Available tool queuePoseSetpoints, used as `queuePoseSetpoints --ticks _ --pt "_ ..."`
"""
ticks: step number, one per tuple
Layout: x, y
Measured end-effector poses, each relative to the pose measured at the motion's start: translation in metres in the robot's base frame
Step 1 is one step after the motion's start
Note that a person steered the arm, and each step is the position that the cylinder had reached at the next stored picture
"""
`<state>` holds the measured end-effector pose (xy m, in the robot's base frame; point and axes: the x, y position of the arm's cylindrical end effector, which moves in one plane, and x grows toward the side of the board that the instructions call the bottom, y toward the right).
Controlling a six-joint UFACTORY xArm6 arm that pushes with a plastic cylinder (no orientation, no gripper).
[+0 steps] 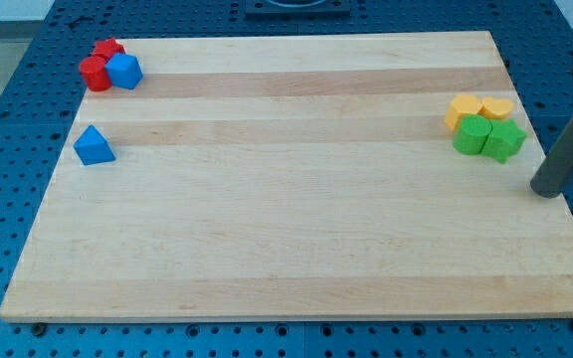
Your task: Nudge the green star and the green circle left a bit
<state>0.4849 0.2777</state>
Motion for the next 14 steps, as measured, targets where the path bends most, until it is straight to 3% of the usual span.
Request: queuePoseSetpoints --ticks 2,14 --pt "-0.022 0.012" --pt "-0.041 0.026"
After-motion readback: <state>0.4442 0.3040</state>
